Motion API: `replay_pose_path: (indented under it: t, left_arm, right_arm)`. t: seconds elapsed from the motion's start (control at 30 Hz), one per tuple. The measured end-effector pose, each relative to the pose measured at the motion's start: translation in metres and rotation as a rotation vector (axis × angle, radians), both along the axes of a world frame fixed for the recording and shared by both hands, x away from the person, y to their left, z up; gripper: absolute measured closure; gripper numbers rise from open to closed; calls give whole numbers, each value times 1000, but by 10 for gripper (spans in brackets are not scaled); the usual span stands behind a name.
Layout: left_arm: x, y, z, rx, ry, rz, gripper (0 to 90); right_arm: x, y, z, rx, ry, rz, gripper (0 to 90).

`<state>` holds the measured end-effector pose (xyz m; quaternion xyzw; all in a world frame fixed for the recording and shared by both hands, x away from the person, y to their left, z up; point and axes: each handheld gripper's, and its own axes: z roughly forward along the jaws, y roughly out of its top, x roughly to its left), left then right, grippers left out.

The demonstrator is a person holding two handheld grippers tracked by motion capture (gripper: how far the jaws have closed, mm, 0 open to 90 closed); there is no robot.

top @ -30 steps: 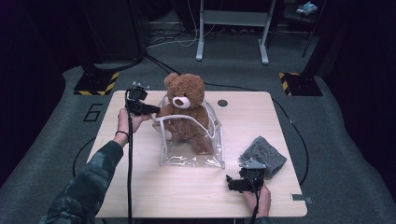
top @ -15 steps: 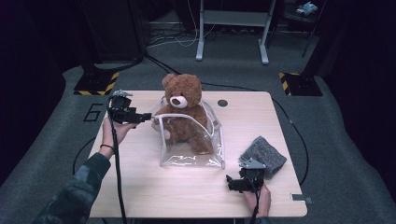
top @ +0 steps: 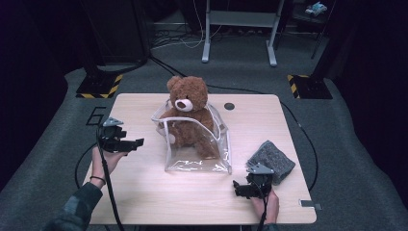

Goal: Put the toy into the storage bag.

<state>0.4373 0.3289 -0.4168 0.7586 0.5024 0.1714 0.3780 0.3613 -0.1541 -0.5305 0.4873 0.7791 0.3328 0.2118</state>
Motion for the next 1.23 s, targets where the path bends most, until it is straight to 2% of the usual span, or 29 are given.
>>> replay_pose_path:
  t: [0.03, 0.13, 0.27, 0.3, 0.33, 0.4, 0.53, 0.57, 0.6, 0.63, 0.67, 0.7, 0.73, 0.83, 0.87, 1.23]
  left_arm:
    - [0, 0, 0, 0, 0, 0, 142]
    - [-11, 9, -21, 2, 6, 30, 142]
    - [-22, 16, -47, 27, 51, 35, 136]
    - [-22, 16, -47, 27, 51, 35, 136]
    - [-27, 19, -61, 50, 73, 25, 133]
    - [-33, 20, -70, 70, 68, 35, 132]
    - [-41, 20, -84, 80, 72, 47, 123]
    - [-45, 20, -93, 105, 77, 44, 115]
    - [-45, 20, -93, 105, 77, 44, 114]
    - [-47, 20, -100, 145, 79, 42, 105]
    - [-48, 19, -105, 138, 76, 49, 100]
    - [-50, 20, -107, 165, 43, 60, 92]
    - [-52, 19, -110, 132, 16, 82, 89]
    - [-54, 21, -112, 125, -5, 80, 85]
    - [-56, 22, -114, 114, -23, 92, 86]
    - [-54, 21, -115, 114, -34, 106, 86]
  right_arm:
    - [0, 0, 0, 0, 0, 0, 27]
    - [0, 0, 0, -4, -2, 1, 27]
    - [0, 0, 0, -5, -2, 1, 27]
    - [0, 0, 0, -5, -2, 1, 27]
    - [0, 0, 0, -4, -2, 1, 27]
    - [0, 0, 0, -5, -2, 1, 27]
    - [0, 0, 0, -5, -1, 0, 27]
    - [0, 0, 0, -5, -1, 0, 27]
    - [0, 0, 0, -4, -2, 0, 27]
    - [0, 0, 0, -5, -1, 0, 27]
    - [0, 0, 0, -4, -1, -1, 27]
    - [0, 0, 0, -4, -2, 0, 27]
    - [0, 0, 0, -4, -1, -1, 27]
    - [0, 0, 0, -4, -2, 0, 27]
    - [0, 0, 0, -4, -1, 0, 27]
    - [0, 0, 0, -5, -1, 0, 25]
